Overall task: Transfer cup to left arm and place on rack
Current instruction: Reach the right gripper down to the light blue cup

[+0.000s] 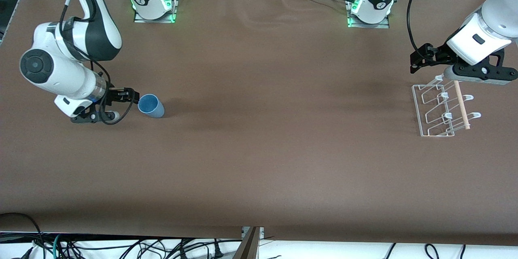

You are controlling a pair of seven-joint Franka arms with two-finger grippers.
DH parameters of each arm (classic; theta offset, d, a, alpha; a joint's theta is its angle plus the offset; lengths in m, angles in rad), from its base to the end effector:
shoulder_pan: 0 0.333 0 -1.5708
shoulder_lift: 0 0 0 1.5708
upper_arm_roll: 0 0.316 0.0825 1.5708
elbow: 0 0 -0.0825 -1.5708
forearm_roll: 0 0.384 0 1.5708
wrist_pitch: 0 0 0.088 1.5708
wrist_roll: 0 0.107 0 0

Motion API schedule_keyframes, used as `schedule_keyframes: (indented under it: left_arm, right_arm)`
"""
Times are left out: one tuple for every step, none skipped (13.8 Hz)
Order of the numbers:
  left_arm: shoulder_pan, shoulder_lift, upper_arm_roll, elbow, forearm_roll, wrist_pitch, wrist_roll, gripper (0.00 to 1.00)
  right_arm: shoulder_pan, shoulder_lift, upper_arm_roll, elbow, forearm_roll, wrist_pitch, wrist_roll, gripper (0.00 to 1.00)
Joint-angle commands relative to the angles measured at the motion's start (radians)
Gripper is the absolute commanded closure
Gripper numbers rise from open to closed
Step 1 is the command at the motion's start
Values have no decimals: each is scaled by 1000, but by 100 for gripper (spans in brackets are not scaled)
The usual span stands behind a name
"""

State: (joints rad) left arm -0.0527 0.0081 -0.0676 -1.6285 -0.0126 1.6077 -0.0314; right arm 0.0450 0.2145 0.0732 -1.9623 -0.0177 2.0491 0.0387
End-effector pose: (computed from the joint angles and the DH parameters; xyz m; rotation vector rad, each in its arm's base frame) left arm 0.5543 -0.0682 0.5959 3.1273 -0.1381 -0.0466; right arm 0.5803 0.0666 0.3563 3.1228 0.1374 -0.1983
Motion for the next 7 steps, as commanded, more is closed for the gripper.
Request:
schedule_keyframes:
  left_arm:
    - [4,0,-1,13,-12,-17,21,0]
    - [4,0,-1,12,-12,-17,22,0]
    - [4,0,0,12,-12,-17,24,0]
    - [11,1,2,13,-12,-11,28,0]
    - [13,3,3,13,-12,-9,31,0]
    - [13,1,0,13,-12,-11,30,0]
    - [13,0,-1,12,-12,-15,27,0]
  right_arm:
    - [-13,-29,10,-111,12,101,7,0]
    - [-13,-29,8,-125,10,112,7,0]
    - [-14,-27,7,-141,7,129,6,0]
    - [-14,-27,7,-167,7,164,6,0]
    - [-14,-26,7,-199,7,216,6,0]
    - [-16,-20,5,-234,7,270,4,0]
    - [-17,-17,2,-257,7,308,-2,0]
